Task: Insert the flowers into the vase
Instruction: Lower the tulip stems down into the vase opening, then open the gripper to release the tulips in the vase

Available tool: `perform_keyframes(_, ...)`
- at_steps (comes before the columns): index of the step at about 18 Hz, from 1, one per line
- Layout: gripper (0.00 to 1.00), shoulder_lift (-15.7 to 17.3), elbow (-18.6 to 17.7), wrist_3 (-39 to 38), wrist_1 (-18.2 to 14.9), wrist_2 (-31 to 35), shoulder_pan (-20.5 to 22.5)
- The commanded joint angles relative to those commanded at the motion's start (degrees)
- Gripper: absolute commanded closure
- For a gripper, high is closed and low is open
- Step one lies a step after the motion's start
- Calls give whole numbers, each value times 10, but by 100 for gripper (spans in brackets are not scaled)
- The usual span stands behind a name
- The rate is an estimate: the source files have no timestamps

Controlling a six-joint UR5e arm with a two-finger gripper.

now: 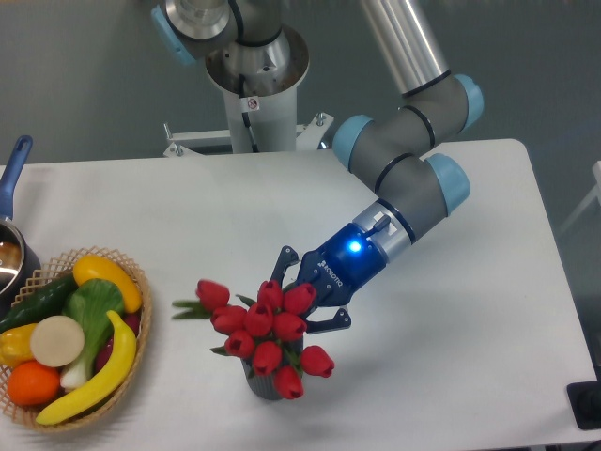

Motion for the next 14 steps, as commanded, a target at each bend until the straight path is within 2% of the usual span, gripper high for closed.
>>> perform_keyframes(1, 54, 0, 0, 0, -1, 0, -1)
perform_keyframes(4, 31, 1, -5, 0, -1, 0, 0)
perform_keyframes(6, 8, 3, -11, 0, -1, 0, 1)
perform_keyframes(7, 1, 4, -13, -1, -1, 0, 2)
perform_keyframes(14, 0, 6, -20, -1, 0, -1, 8)
